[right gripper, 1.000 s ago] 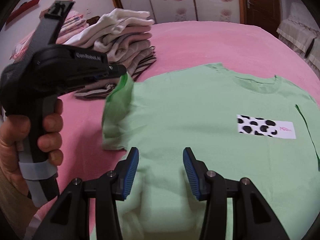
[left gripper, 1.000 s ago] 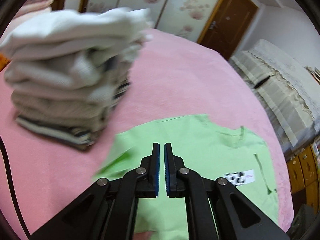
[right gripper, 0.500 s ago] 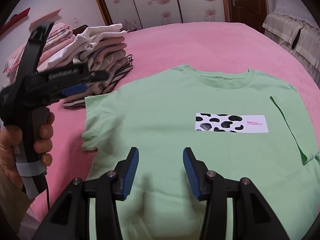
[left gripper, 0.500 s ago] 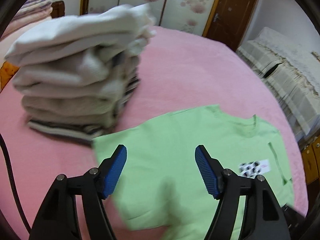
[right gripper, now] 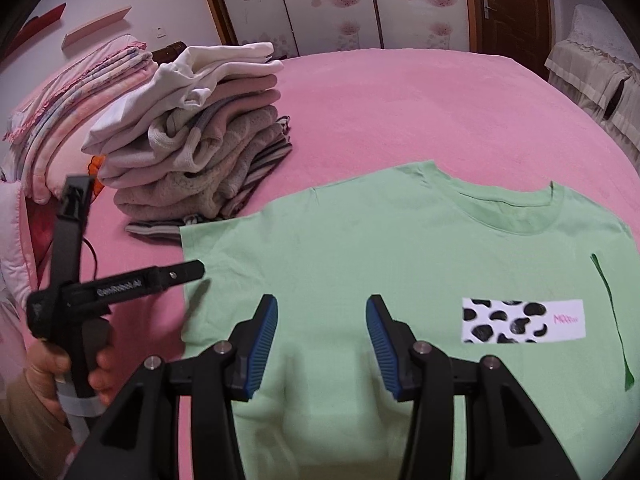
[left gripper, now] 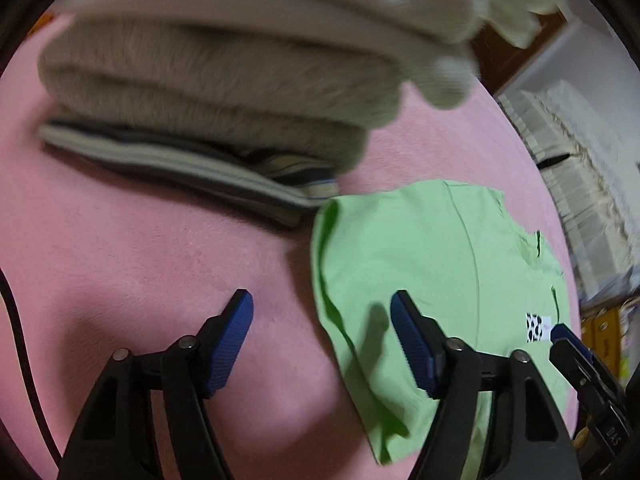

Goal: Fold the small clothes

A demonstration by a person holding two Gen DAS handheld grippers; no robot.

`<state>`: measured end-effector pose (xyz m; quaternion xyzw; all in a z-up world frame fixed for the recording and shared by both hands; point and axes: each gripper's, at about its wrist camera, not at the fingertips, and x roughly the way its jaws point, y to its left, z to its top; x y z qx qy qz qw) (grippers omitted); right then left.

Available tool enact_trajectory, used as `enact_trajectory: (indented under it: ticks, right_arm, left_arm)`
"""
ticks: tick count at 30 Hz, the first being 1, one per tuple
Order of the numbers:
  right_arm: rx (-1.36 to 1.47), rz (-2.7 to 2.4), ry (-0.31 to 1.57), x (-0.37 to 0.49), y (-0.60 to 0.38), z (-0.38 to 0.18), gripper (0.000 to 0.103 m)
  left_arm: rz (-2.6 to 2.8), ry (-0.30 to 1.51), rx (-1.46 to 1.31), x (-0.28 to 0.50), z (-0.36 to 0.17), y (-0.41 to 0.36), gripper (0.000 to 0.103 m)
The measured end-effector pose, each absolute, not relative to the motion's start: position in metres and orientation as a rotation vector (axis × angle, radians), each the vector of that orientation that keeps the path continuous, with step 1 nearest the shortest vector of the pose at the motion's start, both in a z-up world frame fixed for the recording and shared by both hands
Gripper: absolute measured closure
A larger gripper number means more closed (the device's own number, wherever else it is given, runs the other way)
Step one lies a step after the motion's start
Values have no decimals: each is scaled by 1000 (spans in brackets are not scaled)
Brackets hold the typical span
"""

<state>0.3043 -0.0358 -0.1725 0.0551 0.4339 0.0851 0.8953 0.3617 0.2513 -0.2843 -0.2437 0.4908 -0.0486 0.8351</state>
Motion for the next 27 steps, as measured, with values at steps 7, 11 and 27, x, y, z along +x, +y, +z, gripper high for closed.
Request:
enact_trajectory:
  ticks: [7,11,27]
  right_arm:
    - [92,175,917,307,-25,-183,57]
    - [102,163,934,304,-31,-189,57]
    - [186,48,867,264,-111,-171,57]
  left_arm:
    - [-163,1013,-539,378,-295,260,99]
    - [-95,986,-354,372,-274,241,102]
    - [-244,981,-263,400,-189,102,102]
